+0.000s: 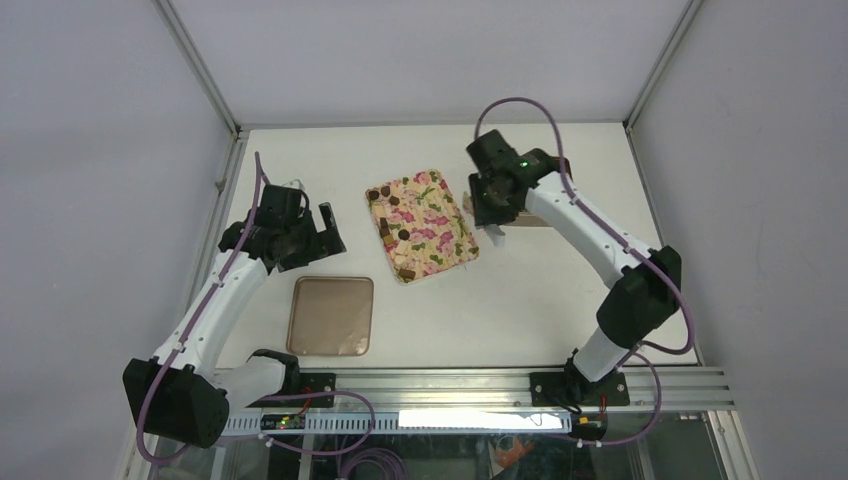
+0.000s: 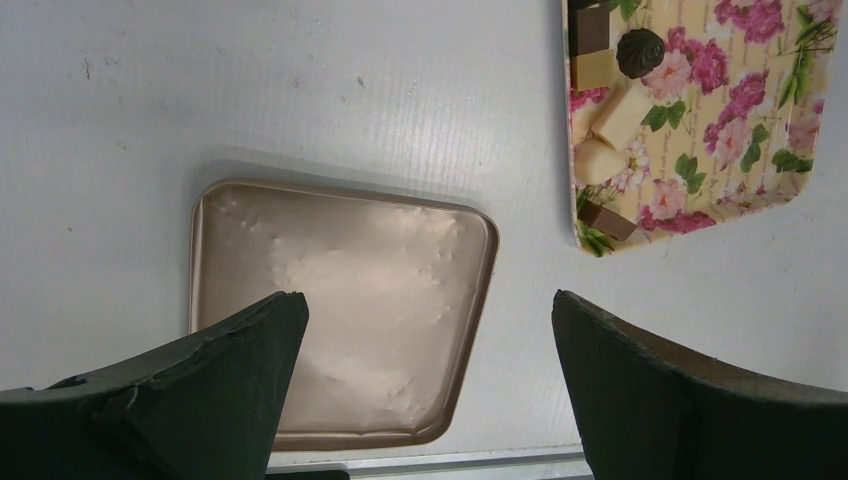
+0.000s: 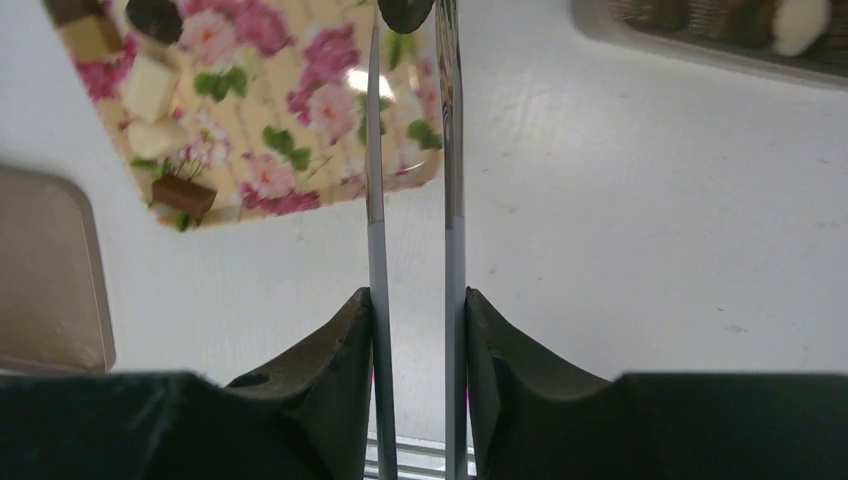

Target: Pack the chocolate

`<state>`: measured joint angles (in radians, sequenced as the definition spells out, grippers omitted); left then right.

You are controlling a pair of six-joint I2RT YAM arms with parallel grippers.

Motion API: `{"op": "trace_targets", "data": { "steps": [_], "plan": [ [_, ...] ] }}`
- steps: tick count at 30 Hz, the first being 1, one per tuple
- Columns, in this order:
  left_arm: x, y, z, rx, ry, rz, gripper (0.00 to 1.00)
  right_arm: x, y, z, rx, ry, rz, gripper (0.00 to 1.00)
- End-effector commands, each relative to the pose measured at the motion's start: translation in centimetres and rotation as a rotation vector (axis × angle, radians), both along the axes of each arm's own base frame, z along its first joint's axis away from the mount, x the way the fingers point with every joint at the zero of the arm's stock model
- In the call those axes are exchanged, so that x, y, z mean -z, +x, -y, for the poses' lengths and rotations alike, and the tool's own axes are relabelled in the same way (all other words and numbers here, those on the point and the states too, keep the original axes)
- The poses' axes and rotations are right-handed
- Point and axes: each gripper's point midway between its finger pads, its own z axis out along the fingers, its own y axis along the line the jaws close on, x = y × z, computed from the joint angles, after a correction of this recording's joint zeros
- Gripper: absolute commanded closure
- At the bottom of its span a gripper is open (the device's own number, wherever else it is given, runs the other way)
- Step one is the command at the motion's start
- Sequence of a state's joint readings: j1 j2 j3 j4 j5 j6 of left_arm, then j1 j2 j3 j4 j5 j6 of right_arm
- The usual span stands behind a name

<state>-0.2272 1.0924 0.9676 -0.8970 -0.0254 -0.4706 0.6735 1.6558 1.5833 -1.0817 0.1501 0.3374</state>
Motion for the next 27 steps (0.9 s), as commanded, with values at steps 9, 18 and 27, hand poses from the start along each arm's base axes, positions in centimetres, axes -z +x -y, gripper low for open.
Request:
{"op": "trace_targets", "data": {
  "steps": [9, 18, 27],
  "plan": [
    [-1.0, 1.7, 0.2, 0.001, -0.009, 0.046, 0.01, -1.7, 6.5, 11.4, 0.336, 0.084, 0.071, 0.93],
    [-0.7, 1.8, 0.1, 0.008, 0.004, 0.038, 0.01, 0.3, 8.7, 13.4, 0.392, 0.063, 0.041, 0.91],
    [-0.5, 1.8, 0.0, 0.01, 0.01, 0.034, 0.01, 1.7, 9.4, 14.3, 0.425, 0.048, 0.036, 0.69]
  ]
}}
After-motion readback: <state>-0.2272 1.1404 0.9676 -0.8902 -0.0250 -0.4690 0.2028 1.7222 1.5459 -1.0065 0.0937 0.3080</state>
